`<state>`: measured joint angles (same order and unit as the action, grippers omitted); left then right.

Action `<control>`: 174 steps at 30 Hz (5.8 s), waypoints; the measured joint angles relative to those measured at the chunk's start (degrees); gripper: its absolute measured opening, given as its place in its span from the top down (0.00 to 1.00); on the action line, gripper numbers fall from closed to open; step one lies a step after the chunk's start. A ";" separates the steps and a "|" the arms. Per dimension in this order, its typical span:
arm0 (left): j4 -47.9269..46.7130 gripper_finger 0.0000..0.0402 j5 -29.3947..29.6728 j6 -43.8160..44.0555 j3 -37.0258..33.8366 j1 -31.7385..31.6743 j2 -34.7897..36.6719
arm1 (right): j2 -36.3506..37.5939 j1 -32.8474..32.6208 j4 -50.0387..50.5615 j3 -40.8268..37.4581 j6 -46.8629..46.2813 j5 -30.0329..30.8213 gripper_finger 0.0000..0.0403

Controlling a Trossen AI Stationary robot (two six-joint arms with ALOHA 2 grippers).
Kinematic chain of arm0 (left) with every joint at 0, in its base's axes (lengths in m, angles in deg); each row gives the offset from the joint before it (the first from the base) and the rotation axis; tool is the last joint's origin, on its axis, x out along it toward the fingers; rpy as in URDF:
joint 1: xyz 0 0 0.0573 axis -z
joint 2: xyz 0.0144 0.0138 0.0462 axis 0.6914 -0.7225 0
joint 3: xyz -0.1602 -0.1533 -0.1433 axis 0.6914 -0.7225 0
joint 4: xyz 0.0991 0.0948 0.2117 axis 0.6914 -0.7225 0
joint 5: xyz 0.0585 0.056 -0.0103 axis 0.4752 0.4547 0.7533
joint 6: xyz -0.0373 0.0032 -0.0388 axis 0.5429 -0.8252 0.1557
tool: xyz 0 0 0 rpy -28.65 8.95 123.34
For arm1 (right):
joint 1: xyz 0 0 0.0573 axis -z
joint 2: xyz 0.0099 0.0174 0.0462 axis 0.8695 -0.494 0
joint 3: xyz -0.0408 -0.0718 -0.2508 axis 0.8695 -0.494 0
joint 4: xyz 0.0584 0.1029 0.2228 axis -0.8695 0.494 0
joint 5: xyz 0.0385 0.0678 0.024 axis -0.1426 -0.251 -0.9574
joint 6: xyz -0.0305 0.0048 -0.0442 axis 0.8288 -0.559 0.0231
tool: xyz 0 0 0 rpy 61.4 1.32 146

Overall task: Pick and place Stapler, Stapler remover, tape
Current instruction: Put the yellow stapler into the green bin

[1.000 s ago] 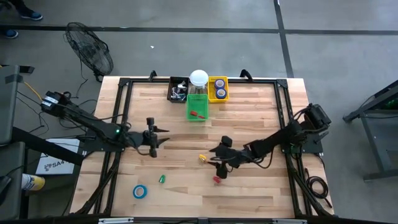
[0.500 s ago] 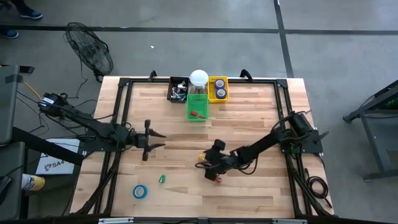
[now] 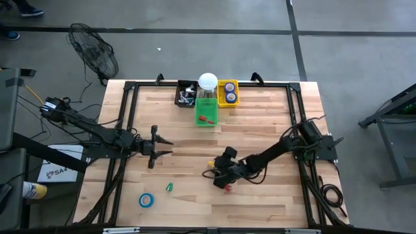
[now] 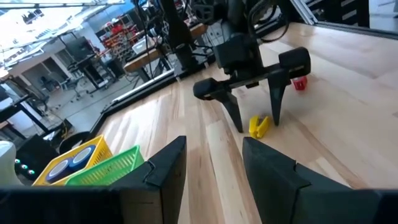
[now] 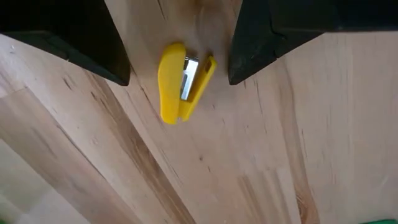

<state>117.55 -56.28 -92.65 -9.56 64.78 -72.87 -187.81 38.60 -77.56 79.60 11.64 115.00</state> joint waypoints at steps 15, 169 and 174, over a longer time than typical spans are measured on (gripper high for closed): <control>-0.22 0.62 0.05 0.48 -0.05 0.00 0.00 | 0.01 -0.11 1.68 0.04 1.00 -0.64 0.53; -83.19 0.48 -6.16 6.88 51.51 -74.99 -55.76 | 47.51 38.05 24.26 -25.26 41.47 -19.55 0.86; -83.28 0.54 -6.15 6.90 51.48 -74.99 -55.80 | 47.51 38.05 24.26 -25.25 40.58 -19.61 0.86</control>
<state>34.27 -62.43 -85.76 41.92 -10.21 -128.67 -140.31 76.65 -53.30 54.36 52.22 95.39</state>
